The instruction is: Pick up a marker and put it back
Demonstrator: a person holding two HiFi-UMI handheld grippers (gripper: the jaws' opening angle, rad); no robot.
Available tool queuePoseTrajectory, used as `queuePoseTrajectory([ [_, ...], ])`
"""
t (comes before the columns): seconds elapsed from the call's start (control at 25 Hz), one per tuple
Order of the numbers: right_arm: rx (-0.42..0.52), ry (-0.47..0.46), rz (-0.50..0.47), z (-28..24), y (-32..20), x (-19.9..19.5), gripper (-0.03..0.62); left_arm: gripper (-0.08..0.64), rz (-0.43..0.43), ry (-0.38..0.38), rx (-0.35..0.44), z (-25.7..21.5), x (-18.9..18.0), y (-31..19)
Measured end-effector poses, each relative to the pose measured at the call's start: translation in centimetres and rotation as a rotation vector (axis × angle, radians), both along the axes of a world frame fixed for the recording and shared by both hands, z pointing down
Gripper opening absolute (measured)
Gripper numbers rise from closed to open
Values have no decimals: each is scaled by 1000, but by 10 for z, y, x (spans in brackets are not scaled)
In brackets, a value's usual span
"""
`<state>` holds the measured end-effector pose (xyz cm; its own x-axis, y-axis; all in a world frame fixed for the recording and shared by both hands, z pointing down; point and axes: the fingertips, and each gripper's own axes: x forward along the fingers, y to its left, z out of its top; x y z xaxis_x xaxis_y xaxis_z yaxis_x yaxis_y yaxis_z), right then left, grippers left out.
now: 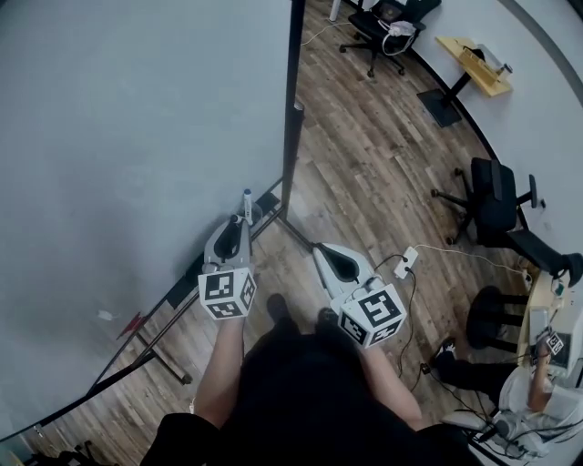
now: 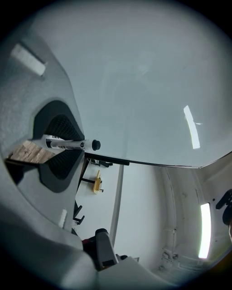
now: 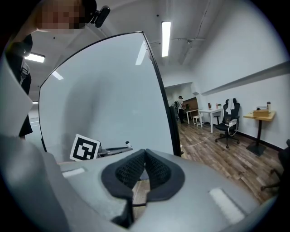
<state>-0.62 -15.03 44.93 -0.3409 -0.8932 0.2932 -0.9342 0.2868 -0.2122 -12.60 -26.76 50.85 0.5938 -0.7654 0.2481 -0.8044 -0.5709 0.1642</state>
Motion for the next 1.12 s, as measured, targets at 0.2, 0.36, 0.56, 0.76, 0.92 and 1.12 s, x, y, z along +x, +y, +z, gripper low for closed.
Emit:
queuePoseTrajectory([
  [0.2,-16,0,1,8,3,-3,3,74,-1,-11,-39,20,-2,2],
  [0.36,-19,-1,6,8,1,-3,3,74,-1,-24,-63,29,-4,1],
  [0.56,-21,-2,8,8,2,-4,3,74,-1,-39,-90,39,-6,5],
  [0.76,-26,-7,3,13,3,-6,3,74,-3,-43,-105,48,-5,6],
  [0.92,-29,-5,-5,14,4,-8,3,74,-5,-57,-113,51,-5,8],
  [1.12,-18,-17,-17,10,5,-6,3,75,-10,-63,-124,53,-3,11],
])
